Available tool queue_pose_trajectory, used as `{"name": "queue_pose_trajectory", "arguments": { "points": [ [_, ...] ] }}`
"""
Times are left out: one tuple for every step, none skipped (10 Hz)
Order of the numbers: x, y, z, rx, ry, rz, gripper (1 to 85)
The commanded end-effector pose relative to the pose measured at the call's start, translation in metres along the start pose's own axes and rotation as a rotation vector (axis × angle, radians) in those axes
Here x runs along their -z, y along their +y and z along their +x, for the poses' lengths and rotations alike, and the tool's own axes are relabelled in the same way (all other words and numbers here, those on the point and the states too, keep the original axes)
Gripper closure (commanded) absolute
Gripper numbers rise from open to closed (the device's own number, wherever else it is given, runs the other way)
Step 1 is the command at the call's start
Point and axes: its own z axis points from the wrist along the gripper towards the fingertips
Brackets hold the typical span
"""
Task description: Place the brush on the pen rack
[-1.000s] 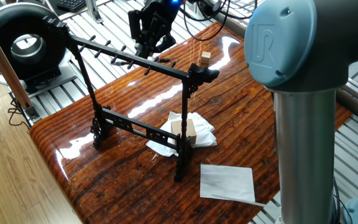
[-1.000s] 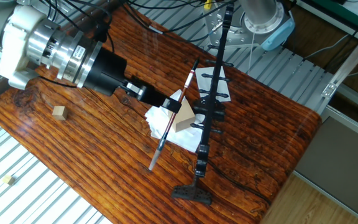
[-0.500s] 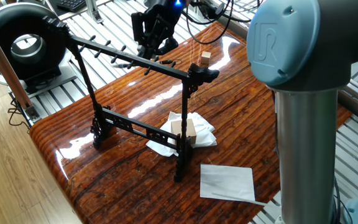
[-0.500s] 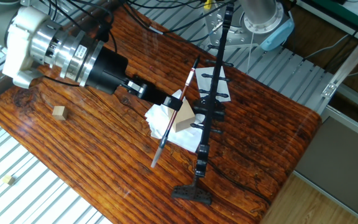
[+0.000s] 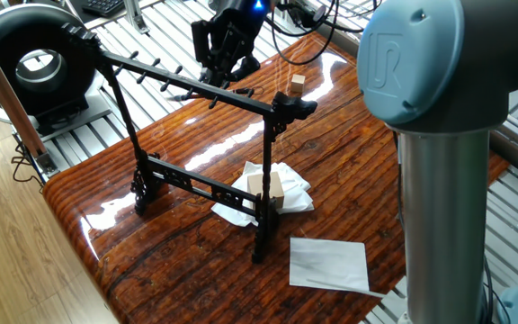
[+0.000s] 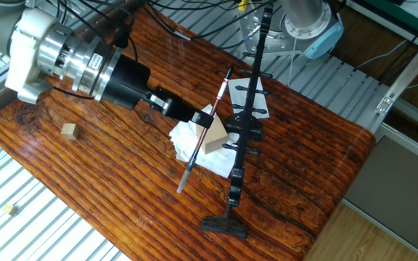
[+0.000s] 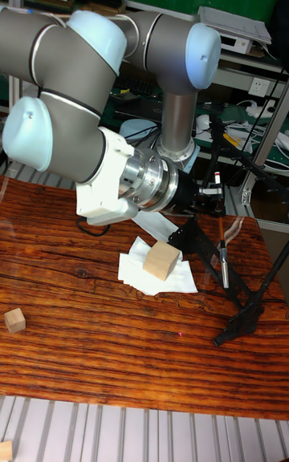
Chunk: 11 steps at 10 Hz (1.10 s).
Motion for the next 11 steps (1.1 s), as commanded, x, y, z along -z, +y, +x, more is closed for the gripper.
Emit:
{"name": "queue_pose_trajectory", "arguments": {
  "points": [
    [-0.001, -0.005, -0.007, -0.001, -0.026, 0.017, 84.3],
    [-0.001, -0.002, -0.006, -0.009, -0.02, 0.006, 84.3],
    [0.0, 0.001, -0.001, -0.017, -0.011, -0.004, 84.3],
    [0.001, 0.004, 0.002, -0.023, -0.009, -0.008, 84.3],
    [0.001, 0.005, 0.003, -0.029, -0.009, -0.008, 84.3],
    [0.001, 0.005, 0.003, -0.032, -0.01, -0.007, 84.3],
    [0.001, 0.006, 0.003, -0.033, -0.011, -0.004, 84.3],
    [0.002, 0.007, 0.005, -0.036, -0.011, -0.004, 84.3],
    [0.002, 0.006, 0.005, -0.037, -0.014, 0.007, 84.3],
    [0.002, 0.009, 0.007, -0.041, -0.01, 0.0, 84.3],
    [0.002, 0.012, 0.008, -0.05, -0.012, 0.002, 84.3]
  ]
}}
